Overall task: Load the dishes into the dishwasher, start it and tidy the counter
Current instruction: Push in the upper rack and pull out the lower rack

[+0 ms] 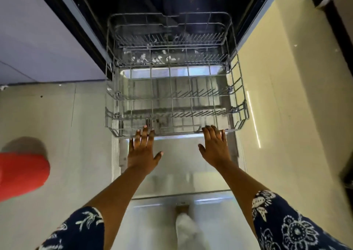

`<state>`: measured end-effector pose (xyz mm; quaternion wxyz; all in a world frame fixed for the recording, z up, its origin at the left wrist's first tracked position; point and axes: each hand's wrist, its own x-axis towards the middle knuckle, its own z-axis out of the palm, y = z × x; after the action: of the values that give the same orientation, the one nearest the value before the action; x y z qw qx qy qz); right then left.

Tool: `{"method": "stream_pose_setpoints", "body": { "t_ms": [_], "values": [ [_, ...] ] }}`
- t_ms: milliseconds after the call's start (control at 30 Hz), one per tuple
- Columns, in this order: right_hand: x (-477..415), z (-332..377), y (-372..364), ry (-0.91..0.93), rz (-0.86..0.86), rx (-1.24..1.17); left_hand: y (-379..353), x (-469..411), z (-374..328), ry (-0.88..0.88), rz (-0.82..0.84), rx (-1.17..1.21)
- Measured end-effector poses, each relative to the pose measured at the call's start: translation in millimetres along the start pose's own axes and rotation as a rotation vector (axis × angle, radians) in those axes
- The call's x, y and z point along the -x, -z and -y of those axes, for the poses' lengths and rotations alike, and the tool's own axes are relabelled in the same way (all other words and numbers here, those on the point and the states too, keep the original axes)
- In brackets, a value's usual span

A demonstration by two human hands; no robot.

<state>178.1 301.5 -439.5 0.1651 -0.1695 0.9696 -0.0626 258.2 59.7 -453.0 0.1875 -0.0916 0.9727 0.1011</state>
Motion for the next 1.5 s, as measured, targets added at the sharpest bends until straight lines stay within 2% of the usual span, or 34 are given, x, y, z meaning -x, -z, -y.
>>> {"method": "stream_pose_setpoints", "body": {
  "t_ms": [267, 567, 767, 833, 933, 1133, 1200, 1367, 1500],
  "values": [
    [75, 5, -27, -0.049, 0.143, 0.066, -34, 64, -3, 0.009, 0.048, -0.029],
    [91, -2, -32, -0.023, 0.229, 0.083, -44, 80, -5, 0.000, 0.010, -0.014],
    [87, 14, 17, -0.061, 0.414, 0.190, 15, 73, -8, 0.009, 0.349, -0.100],
    [86, 36, 63, -0.054, 0.385, 0.214, 61, 78, -11, 0.044, 0.407, -0.018],
    [92, 84, 148, 0.036, 0.227, 0.137, 148, 105, -22, 0.118, 0.303, 0.265],
    [104, 186, 318, 0.210, -0.008, 0.017, 337, 171, -9, 0.225, -0.138, 0.583],
    [100, 226, 364, 0.288, -0.049, -0.037, 389, 188, 16, 0.265, -0.292, 0.632],
    [38, 341, 441, 0.533, -0.201, -0.004, 486, 177, 111, 0.325, -0.543, 0.693],
    [-43, 449, 482, 0.582, -0.307, -0.006, 558, 134, 206, 0.301, -0.670, 0.629]
  ]
}}
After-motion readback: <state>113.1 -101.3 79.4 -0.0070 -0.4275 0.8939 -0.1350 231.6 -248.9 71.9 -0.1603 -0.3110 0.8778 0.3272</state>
